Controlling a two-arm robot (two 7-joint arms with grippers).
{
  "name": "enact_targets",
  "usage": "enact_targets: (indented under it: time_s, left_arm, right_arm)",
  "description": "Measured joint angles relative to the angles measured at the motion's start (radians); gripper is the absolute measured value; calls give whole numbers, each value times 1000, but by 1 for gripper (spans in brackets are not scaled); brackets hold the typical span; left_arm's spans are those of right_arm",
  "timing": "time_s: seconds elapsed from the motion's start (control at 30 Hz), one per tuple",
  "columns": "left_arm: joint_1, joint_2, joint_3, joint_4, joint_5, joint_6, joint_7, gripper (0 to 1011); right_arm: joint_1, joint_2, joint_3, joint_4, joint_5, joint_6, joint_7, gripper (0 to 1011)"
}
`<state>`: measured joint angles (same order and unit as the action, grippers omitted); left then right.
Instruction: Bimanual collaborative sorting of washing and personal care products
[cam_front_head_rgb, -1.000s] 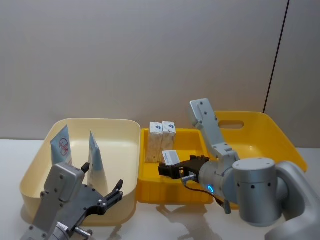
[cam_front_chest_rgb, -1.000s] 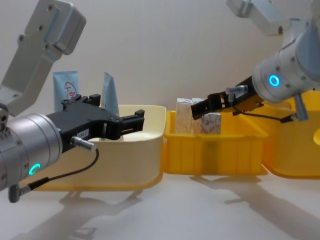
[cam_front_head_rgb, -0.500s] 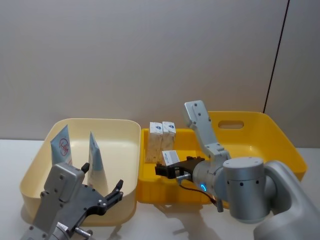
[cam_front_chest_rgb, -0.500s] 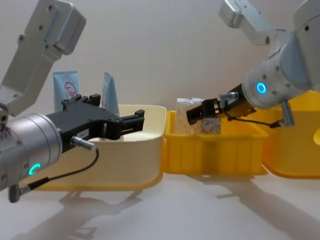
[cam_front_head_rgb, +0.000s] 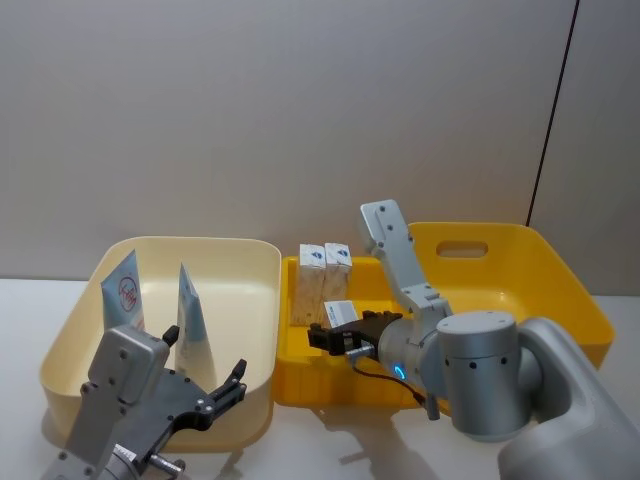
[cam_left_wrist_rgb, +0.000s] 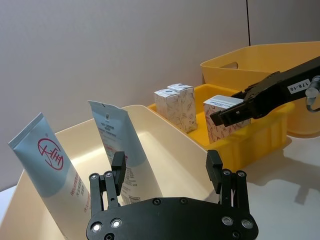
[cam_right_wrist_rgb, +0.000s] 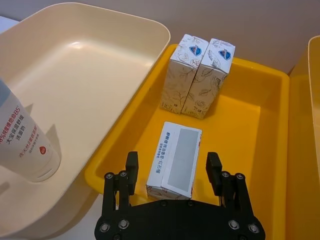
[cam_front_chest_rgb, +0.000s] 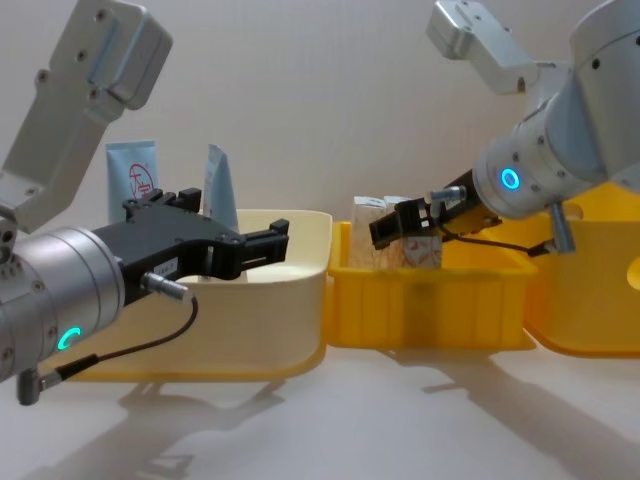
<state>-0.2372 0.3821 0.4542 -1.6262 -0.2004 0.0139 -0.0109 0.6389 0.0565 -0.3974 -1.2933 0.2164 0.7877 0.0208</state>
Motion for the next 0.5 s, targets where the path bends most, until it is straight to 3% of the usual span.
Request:
enact_targets:
  time_s: [0.5]
  left_arm:
    - [0,0,0,0,0,0,0,1002]
  right_arm:
    - [6,-3,-4,13,-5,-7,6,444]
